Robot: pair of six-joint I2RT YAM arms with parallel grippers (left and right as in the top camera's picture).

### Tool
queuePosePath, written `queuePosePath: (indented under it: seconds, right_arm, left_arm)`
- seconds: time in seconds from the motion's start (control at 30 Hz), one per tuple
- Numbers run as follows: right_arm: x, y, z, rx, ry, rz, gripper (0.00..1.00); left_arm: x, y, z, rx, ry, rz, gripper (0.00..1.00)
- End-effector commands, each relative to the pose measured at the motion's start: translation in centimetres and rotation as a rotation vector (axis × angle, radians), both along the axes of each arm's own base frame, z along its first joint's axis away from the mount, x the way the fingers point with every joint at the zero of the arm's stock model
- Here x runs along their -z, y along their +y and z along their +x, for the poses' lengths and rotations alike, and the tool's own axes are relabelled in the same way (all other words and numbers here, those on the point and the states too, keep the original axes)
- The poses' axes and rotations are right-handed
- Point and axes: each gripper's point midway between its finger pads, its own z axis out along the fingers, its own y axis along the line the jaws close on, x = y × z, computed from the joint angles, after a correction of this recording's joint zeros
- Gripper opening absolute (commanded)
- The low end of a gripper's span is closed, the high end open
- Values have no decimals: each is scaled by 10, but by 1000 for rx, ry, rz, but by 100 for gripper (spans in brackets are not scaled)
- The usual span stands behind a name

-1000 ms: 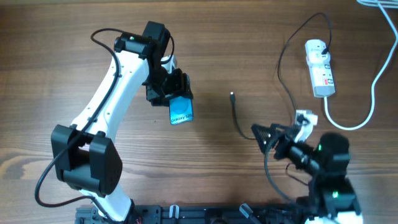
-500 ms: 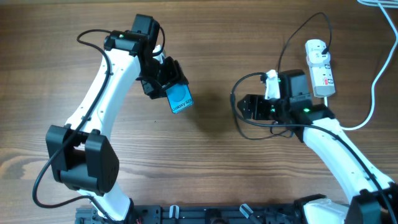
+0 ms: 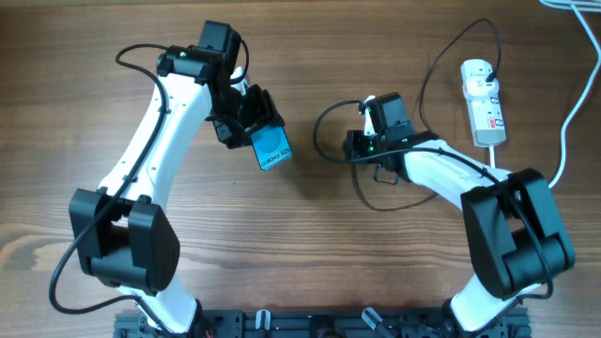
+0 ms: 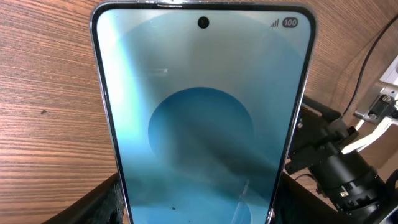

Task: Plug charger to phone and switch on socket
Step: 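Move the right gripper to the black cable's USB-C end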

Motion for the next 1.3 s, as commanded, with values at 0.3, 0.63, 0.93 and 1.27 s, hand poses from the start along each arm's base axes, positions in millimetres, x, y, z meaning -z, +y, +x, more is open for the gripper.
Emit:
queuePosePath:
  seconds: [0.3,0.63,0.93,1.27]
  right_arm:
    - [78,-18,-69,-4,317,-185,35]
    - [81,-26,-84,26,384,-212,5]
    - [50,-15,-84,-17,369,-158,4]
    - [-119,7,-148,-352,161,67,4]
  left_arm:
    - [-13,0,4,-13,-27,-21,51]
    - [-12,0,2,-13,-18,-19,51]
    - [-12,0,2,-13,-19,-19,51]
    - [-10,10,16,-21,-83,45,50]
